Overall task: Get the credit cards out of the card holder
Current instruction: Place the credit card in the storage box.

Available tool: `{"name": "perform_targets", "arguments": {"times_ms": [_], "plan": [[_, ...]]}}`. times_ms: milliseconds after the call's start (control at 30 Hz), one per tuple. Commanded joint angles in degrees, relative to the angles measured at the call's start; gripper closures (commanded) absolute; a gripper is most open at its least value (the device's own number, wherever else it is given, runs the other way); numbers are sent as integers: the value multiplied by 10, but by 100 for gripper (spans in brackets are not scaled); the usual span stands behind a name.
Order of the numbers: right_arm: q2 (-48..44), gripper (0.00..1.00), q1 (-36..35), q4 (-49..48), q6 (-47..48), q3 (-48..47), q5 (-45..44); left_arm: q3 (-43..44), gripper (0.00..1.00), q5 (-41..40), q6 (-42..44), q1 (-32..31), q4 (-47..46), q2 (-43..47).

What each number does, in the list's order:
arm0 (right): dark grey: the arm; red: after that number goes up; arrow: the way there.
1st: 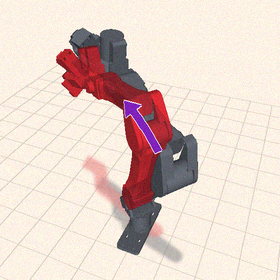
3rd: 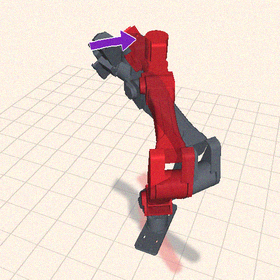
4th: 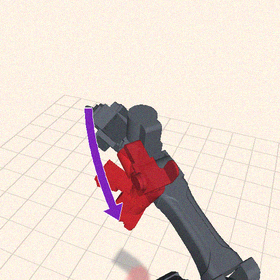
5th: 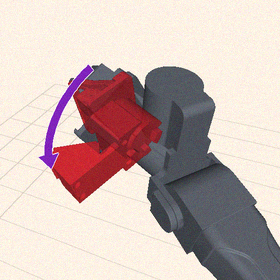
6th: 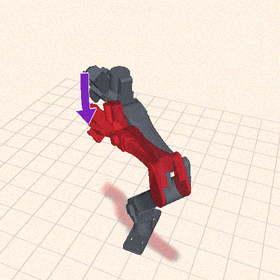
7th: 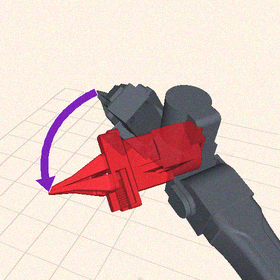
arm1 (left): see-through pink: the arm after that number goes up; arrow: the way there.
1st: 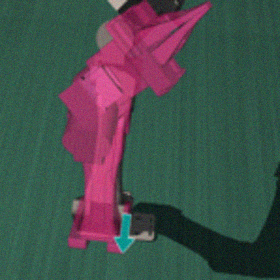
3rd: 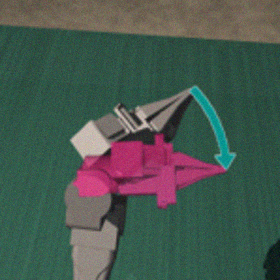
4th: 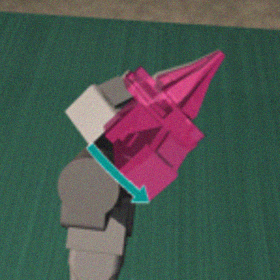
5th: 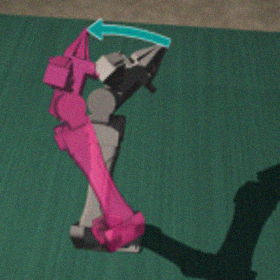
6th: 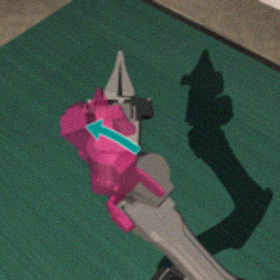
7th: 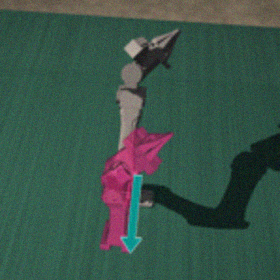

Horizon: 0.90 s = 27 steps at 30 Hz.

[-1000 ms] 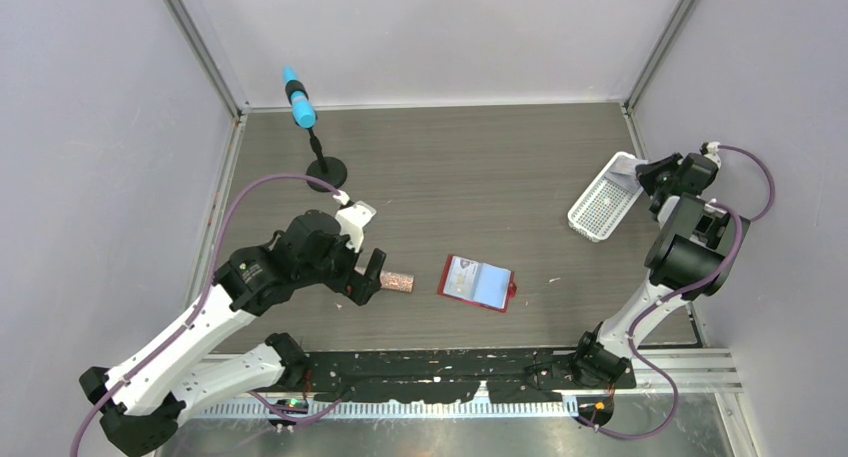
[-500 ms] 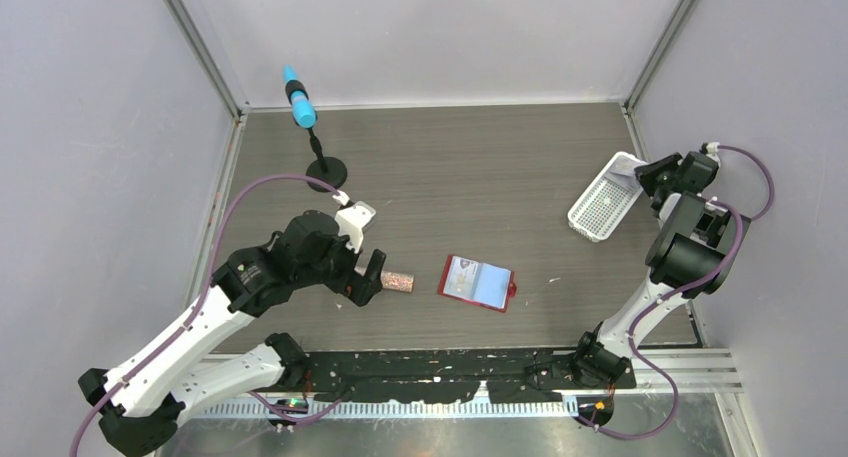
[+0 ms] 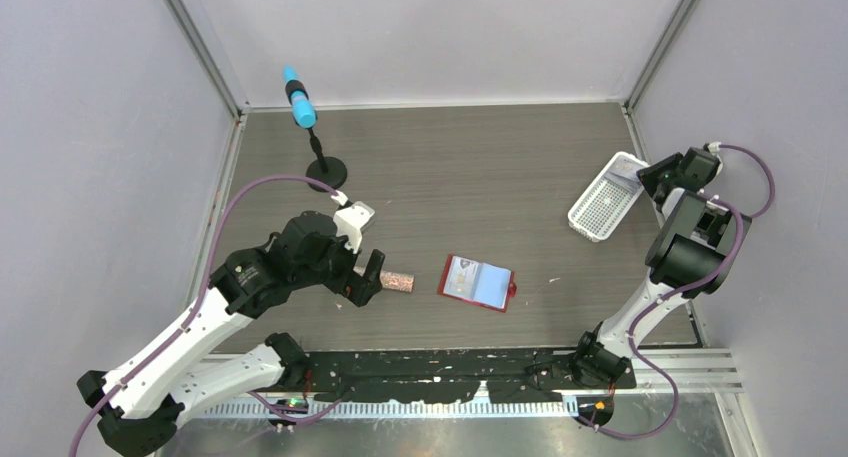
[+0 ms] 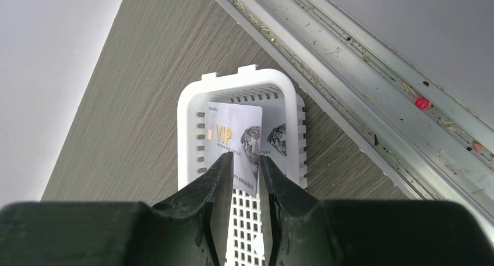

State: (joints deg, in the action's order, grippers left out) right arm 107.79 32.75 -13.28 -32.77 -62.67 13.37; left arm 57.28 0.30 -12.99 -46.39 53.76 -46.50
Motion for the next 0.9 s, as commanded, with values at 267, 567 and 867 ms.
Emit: {"name": "perform_targets", "arguments": {"times_ms": [267, 567, 867], "plan": [[-3, 66, 7, 59, 6, -45, -56, -1, 0, 4, 9, 0, -18, 12], [-1, 62, 7, 91, 2, -66, -75, -2, 0, 1, 8, 0, -18, 14], [-39, 62, -11, 112, 20, -71, -87, -5, 0, -25, 6, 0, -19, 18]]}}
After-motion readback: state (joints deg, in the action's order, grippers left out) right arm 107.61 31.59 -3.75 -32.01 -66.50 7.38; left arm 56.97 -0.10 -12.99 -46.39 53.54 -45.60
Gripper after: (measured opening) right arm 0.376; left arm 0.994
